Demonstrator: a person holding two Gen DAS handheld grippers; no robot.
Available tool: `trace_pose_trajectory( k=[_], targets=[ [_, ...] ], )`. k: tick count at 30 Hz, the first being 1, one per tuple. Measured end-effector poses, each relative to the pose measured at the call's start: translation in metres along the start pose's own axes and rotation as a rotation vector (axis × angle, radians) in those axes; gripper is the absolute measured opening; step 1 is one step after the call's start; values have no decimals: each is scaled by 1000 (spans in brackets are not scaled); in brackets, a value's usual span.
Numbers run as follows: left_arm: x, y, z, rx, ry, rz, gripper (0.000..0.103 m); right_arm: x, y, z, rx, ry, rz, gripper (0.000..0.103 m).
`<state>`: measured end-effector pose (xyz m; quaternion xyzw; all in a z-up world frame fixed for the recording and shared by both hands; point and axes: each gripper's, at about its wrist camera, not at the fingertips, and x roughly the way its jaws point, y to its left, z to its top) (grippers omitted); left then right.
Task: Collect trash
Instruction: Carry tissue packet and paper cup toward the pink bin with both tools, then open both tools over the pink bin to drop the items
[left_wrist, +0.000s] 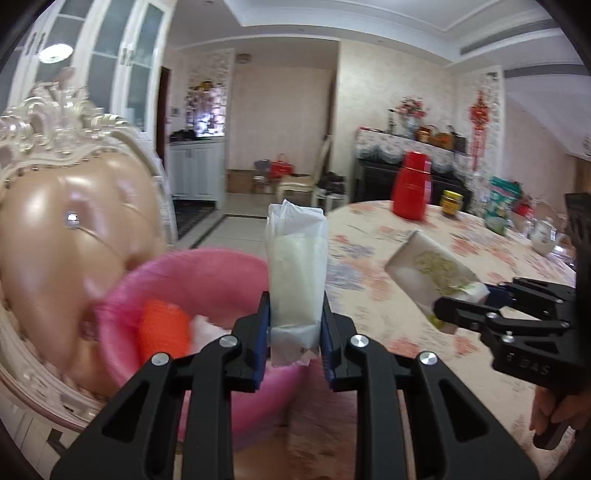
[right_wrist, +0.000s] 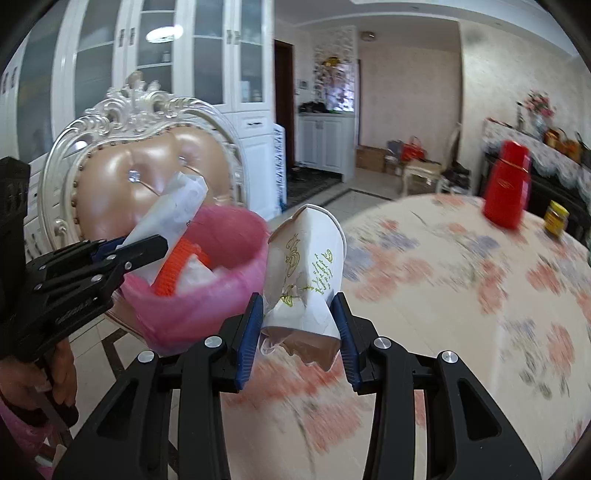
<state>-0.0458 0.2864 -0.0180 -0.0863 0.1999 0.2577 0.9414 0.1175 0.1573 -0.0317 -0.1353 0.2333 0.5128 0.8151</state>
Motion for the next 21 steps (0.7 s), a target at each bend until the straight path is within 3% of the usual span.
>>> trace_pose_trajectory(
  k=[10, 21],
  targets=[
    [24, 80, 18, -99, 31, 100, 23, 53, 37, 44, -37, -11, 115, 38],
    [54, 104, 23, -132, 52, 112, 23, 103, 56, 62, -30, 22, 160, 39]
  ],
)
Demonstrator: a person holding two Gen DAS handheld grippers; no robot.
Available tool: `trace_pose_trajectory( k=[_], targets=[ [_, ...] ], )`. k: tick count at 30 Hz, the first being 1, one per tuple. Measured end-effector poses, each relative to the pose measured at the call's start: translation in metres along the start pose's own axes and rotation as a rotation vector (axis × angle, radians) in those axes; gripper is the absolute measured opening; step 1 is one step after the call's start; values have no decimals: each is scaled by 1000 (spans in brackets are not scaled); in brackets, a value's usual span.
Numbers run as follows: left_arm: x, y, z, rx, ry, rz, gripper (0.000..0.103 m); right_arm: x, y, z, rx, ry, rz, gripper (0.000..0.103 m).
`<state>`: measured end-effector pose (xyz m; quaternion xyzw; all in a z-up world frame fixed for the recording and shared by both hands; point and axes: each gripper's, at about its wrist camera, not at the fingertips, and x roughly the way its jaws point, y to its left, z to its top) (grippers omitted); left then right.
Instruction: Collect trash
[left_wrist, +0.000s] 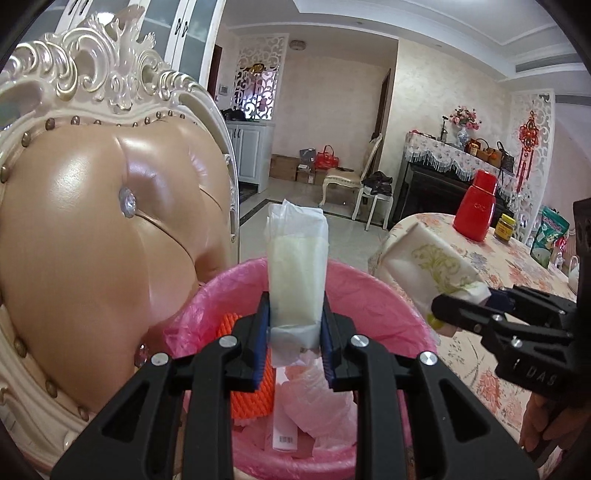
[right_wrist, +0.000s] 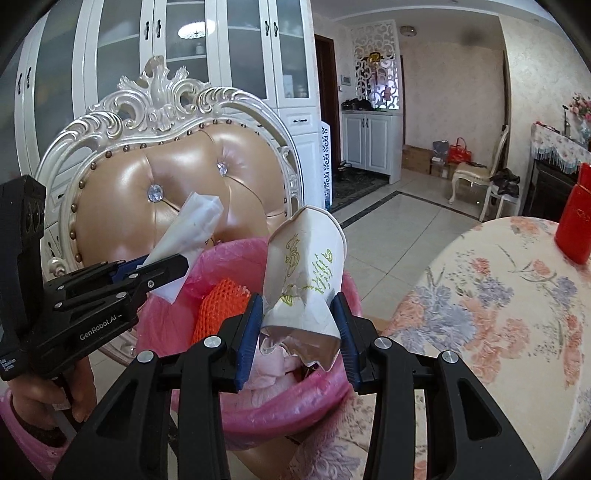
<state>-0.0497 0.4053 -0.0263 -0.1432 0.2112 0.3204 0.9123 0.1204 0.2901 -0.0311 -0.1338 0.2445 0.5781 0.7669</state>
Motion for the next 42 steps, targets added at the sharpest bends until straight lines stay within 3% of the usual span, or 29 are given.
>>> trace_pose_trajectory(
  k=[5, 8, 9, 10, 11, 13, 14, 20, 23, 28, 32, 35, 42],
  targets=[
    [9, 5, -4, -2, 21, 12, 24, 12, -3, 2, 12, 11, 13, 40],
    [15, 9, -5, -9, 36, 12, 34, 19, -4, 4, 17, 17, 33, 43],
    [18, 11, -6, -15, 39, 18, 36, 21, -4, 4, 15, 18, 37, 46],
    [20, 12, -7, -14, 46, 32, 39, 23, -4, 3, 15, 19, 34, 58],
    [21, 12, -7, -7, 48, 38, 40, 22, -5, 2, 19, 12, 24, 62],
    [17, 13, -9, 2, 37, 52, 53, 18, -7, 0, 33, 6, 31, 62],
    [12, 13, -10, 3, 20, 69, 69, 15, -7, 0, 37, 4, 27, 62],
    [-16, 15, -9, -3, -59, 142, 98, -24, -16, -3, 59, -42, -6, 64],
    [-39, 6, -8, 28, -105, 188, 98, -53, -18, -2, 54, -88, -33, 70],
    [-78, -10, 2, 47, -204, 205, 98, -106, -11, 1, 13, -191, -77, 83],
    [-104, -30, 6, 85, -233, 218, 98, -135, -4, -2, -32, -243, -85, 85],
    [-119, -42, 4, 104, -233, 229, 98, -145, -4, -6, -38, -256, -81, 85],
    [-150, -62, -14, 25, -217, 206, 98, -157, -17, -20, -24, -210, -40, 85]
  ],
)
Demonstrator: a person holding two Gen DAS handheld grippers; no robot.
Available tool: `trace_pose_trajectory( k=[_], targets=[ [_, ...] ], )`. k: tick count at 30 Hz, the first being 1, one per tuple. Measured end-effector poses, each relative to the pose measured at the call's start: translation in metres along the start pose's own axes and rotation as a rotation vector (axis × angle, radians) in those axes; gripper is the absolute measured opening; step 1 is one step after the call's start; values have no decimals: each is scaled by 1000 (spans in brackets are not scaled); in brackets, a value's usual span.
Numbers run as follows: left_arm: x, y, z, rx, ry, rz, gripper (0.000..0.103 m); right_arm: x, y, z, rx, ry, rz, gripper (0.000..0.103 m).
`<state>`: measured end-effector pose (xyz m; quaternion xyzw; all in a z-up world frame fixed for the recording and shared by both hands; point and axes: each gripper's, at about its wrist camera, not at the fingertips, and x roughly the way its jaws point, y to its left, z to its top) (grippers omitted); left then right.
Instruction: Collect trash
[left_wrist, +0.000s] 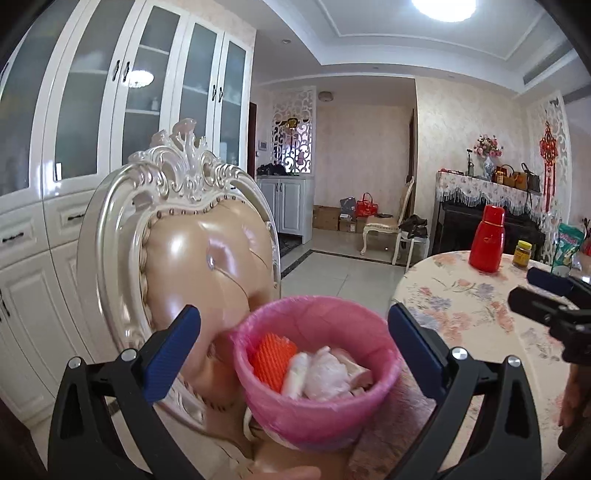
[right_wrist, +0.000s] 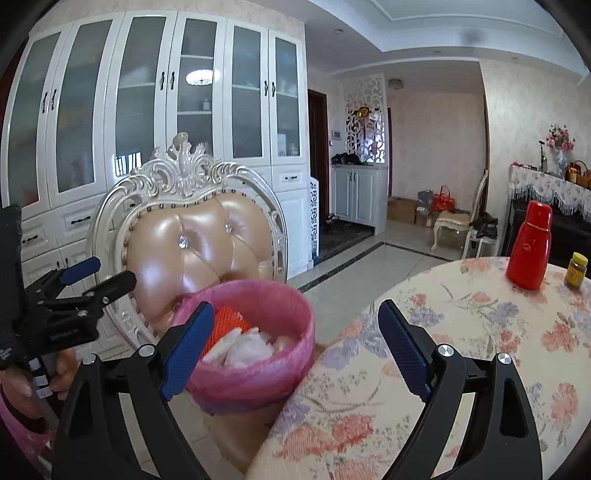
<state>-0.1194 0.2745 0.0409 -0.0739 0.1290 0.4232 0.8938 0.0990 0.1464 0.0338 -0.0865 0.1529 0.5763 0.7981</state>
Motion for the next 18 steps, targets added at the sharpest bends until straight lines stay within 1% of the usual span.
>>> trace_pose_trajectory(
  k=[2, 7, 9, 11, 14, 16, 18],
  targets=[
    [-8, -4, -6, -7, 6, 20, 98, -5, -2, -6, -10, 9, 2, 85],
    [-27, -23, -26, 0, 59, 47, 98, -19, -9, -21, -40, 27, 20, 85],
    [-33, -29, -33, 0, 85, 38, 98, -24, -11, -26, -45, 27, 20, 85],
    [-40, -35, -38, -9, 101, 44, 98, -29, -16, -31, -32, 22, 28, 85],
    [-50, -43, -41, 4, 85, 66, 98, -36, -22, -35, -10, 11, 31, 85],
    [-59, -51, -43, 26, 49, 99, 98, -39, -24, -37, -7, 7, 34, 85],
    [-65, -55, -43, 37, 33, 109, 98, -40, -25, -37, -16, 13, 37, 85]
  ],
)
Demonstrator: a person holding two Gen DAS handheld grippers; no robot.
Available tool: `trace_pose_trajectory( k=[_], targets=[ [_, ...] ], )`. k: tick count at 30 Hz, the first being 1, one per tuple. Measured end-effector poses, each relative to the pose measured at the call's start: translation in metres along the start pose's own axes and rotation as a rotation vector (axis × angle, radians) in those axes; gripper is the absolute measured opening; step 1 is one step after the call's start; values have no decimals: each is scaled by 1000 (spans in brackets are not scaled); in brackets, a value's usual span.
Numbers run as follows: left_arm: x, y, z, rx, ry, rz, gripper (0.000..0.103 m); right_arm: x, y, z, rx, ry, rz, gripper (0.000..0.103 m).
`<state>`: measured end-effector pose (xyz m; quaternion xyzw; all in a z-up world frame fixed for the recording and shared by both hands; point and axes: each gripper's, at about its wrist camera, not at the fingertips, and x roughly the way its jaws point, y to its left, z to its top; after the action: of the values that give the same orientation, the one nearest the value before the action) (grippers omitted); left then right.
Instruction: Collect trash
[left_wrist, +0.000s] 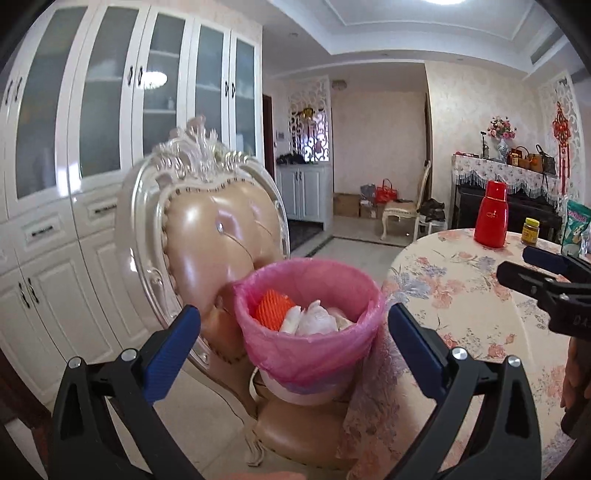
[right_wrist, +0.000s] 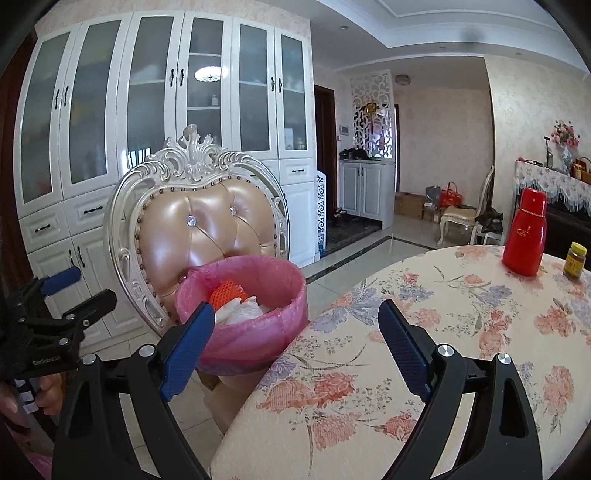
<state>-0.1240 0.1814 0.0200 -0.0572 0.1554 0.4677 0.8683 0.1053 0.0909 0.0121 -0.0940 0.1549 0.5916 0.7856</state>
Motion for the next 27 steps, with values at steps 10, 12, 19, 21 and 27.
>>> trace_pose_trajectory(
  k=[10, 12, 19, 21, 27],
  targets=[
    [-11, -10, -6, -10, 46, -18, 98, 6, 3, -4, -47, 45, 28, 85],
    [-10, -10, -8, -14, 61, -26, 98, 6, 4, -5, -48, 47, 29, 85],
    [-7, -9, -12, -24, 95, -29, 98, 8, 0, -6, -26, 58, 32, 85],
    [-6, -9, -12, -24, 97, -27, 98, 8, 1, -6, -29, 56, 33, 85],
    [-5, -9, -13, -22, 105, -28, 98, 8, 3, -6, -30, 58, 41, 85]
  ],
)
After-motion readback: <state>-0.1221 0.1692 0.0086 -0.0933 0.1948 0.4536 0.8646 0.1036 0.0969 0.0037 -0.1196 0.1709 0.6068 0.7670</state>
